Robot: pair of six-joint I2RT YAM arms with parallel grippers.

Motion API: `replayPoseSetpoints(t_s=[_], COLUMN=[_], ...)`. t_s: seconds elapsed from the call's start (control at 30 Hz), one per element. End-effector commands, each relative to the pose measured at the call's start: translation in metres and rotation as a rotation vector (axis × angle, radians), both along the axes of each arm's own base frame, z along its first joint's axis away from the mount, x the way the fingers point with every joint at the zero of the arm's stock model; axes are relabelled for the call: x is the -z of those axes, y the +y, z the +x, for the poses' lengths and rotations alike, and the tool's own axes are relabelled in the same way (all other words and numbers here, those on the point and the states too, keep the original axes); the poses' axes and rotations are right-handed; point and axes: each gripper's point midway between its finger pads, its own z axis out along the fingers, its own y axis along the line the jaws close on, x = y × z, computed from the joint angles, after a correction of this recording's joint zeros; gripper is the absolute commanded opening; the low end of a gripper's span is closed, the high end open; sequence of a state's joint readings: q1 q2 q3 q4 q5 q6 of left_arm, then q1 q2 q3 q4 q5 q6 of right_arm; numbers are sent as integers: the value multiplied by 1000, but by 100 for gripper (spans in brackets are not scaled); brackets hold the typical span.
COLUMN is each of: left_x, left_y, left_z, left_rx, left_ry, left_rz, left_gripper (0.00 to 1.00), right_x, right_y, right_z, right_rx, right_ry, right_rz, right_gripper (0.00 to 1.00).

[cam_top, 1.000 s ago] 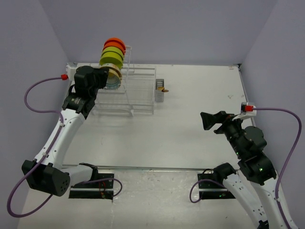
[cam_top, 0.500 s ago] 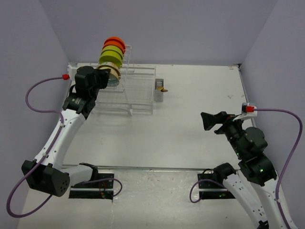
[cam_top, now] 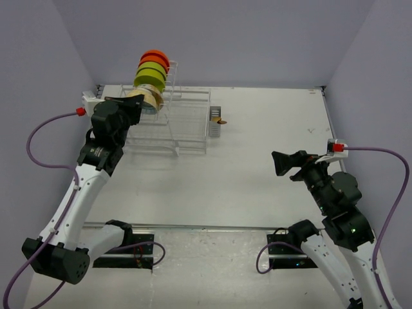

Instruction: Unload the bowls from the dish rack

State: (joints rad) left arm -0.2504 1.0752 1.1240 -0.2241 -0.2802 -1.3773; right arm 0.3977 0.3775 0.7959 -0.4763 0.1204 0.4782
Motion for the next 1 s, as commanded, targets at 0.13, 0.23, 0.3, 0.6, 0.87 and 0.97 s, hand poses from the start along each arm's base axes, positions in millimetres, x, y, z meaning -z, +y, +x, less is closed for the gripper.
replayPoseSetpoints(t_s=[0.13, 0.23, 0.3, 0.6, 0.87, 0.97], left_x=[-61, -60, -59, -57, -55, -46], left_y=[0, -1, -2, -13, -53, -71], left_z=[-15, -19, -24, -48, -70, -85], left_rx=[12, 26, 38, 131, 396, 515], left_ry=[-217, -221, -224, -302, -427, -485], left_rz=[-69, -67, -57, 67, 430, 594], left_gripper=[0, 0, 0, 0, 0, 0], right_x=[-12, -11, -11, -18, -28, -35], right_y=[-2, -1, 0, 6, 18, 26], right_z=[4, 6, 6, 10, 16, 14], right_rx=[17, 16, 13, -12, -67, -121], right_ry=[-40, -35, -32, -24, 6, 5], right_rz=[1, -1, -2, -7, -33, -45], right_gripper=[99, 99, 99, 99, 99, 99])
